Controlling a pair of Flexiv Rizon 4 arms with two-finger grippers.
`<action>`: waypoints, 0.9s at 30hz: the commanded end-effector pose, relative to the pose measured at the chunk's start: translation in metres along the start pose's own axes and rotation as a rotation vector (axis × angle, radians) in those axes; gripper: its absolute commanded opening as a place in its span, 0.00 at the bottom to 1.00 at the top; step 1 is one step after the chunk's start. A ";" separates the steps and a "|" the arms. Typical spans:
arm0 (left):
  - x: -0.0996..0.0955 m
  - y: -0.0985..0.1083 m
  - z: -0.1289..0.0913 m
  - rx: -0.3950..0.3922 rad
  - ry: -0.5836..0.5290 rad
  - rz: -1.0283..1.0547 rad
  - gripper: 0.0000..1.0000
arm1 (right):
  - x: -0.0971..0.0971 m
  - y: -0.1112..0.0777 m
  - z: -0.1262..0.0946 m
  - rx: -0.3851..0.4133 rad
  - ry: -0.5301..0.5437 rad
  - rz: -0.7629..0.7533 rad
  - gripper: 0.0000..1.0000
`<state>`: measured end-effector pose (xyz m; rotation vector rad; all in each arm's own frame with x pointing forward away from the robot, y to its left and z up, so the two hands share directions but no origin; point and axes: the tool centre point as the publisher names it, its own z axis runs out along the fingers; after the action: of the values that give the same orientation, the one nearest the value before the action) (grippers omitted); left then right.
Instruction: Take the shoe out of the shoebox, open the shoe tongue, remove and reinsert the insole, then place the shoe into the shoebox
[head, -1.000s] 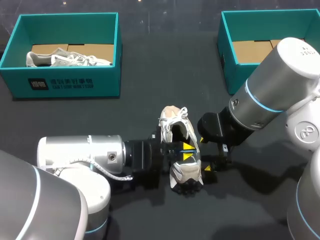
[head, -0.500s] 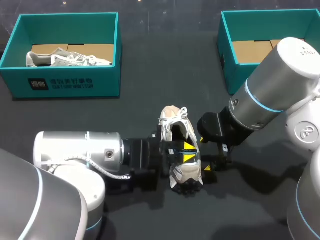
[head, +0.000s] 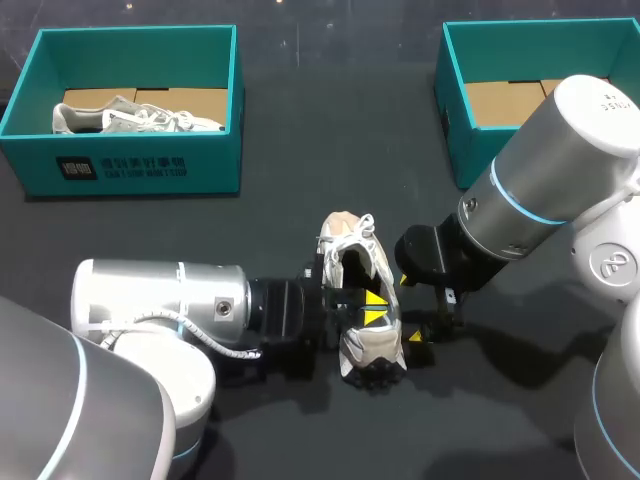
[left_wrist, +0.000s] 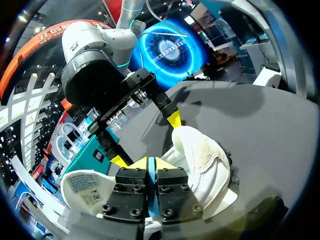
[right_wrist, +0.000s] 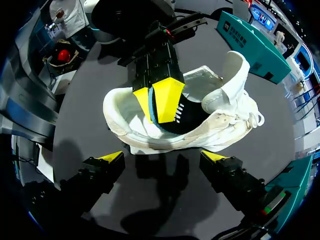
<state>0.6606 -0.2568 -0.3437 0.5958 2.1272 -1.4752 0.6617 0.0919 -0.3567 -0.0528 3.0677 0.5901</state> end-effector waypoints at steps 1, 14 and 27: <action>-0.002 -0.001 0.002 -0.009 0.008 -0.013 0.00 | 0.001 0.000 0.000 0.001 -0.002 0.001 1.00; 0.000 -0.018 -0.012 0.018 0.028 -0.015 0.40 | 0.001 0.000 0.000 0.001 -0.002 0.001 1.00; -0.004 -0.021 -0.021 -0.001 0.040 0.011 0.42 | 0.002 -0.010 -0.015 0.038 -0.019 0.016 1.00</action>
<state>0.6501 -0.2470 -0.3230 0.6368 2.1423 -1.4759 0.6648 0.0831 -0.3577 -0.0279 3.0647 0.5499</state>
